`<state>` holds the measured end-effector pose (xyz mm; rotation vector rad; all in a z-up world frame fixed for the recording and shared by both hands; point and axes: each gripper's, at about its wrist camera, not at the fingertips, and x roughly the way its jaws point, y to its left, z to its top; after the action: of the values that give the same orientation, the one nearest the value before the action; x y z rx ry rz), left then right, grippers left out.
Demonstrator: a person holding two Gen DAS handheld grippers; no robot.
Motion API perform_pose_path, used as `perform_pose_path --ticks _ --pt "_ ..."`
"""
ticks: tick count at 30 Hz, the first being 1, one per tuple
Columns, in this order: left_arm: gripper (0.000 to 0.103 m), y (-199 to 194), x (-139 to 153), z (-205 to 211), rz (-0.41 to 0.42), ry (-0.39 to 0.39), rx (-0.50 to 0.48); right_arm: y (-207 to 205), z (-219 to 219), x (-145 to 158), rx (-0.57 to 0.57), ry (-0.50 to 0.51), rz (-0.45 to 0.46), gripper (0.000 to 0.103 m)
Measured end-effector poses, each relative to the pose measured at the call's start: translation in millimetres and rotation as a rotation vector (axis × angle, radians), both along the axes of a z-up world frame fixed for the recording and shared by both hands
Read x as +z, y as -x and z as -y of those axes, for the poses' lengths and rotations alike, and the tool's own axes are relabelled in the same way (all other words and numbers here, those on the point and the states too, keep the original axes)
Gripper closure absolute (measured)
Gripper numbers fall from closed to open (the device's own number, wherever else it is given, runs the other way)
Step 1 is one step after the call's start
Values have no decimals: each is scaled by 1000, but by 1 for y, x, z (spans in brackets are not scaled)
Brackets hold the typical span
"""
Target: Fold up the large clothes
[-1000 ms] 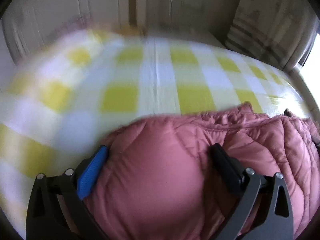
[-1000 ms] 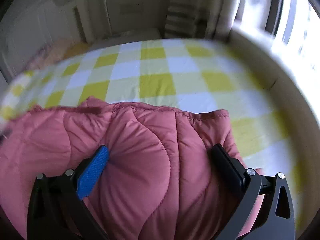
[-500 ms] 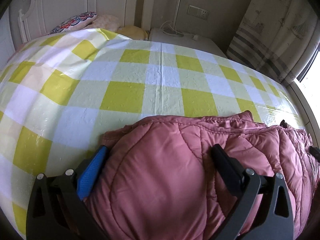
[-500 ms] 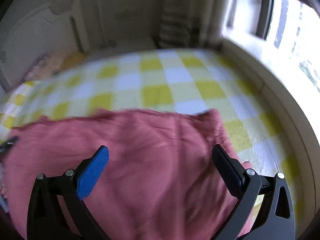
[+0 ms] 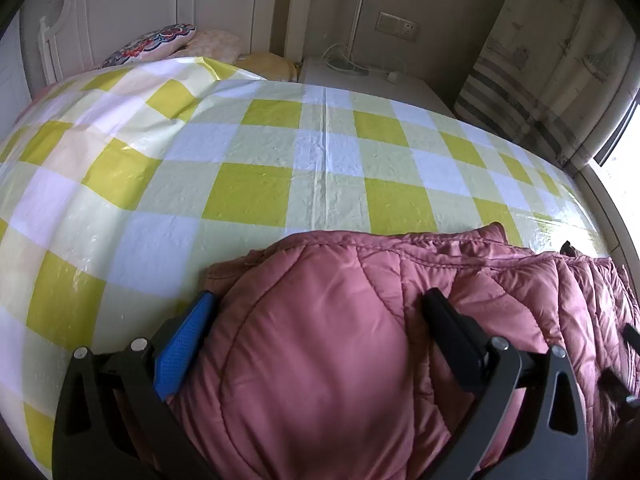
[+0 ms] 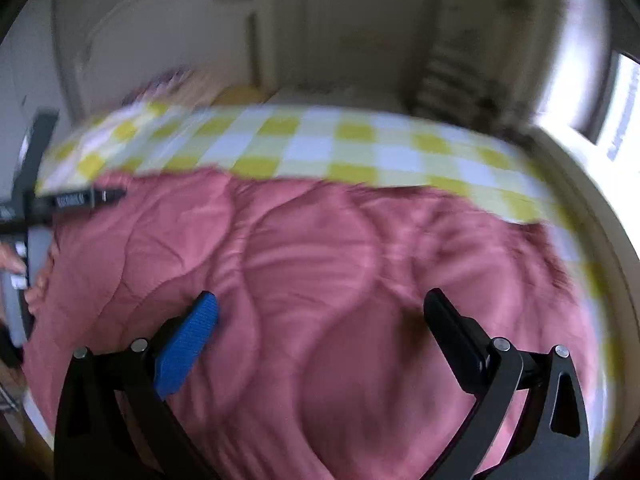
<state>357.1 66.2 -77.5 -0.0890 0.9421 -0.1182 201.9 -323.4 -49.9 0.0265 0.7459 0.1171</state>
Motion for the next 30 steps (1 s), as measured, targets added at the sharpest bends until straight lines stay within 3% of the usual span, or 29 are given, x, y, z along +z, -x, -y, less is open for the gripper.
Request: perform_pose_path --ticks 5,8,11,13,17,20,25,28,30 --pt "2 0 0 1 0 -2 0 93 62 -1 -12 -313 24 5" --pt "2 0 0 1 0 -2 1 148 83 -15 1 -437 0 5" --pt "2 0 0 0 0 -2 1 189 91 -31 -10 -454 -43 15" --pt "2 0 0 0 0 -6 1 200 92 -39 -39 -440 -52 15" --pt "2 1 1 1 1 -8 4 189 98 -57 -84 -542 -102 18" --pt "2 3 2 3 4 -13 6 172 97 -61 -119 -560 -88 18" --pt "2 5 2 4 10 -22 4 121 107 -63 -369 -690 -22 12" --pt "2 7 2 9 23 -53 -1 89 100 -62 -461 -725 0 11" --pt "2 8 3 13 33 -78 -6 77 93 -64 -450 -750 18 27"
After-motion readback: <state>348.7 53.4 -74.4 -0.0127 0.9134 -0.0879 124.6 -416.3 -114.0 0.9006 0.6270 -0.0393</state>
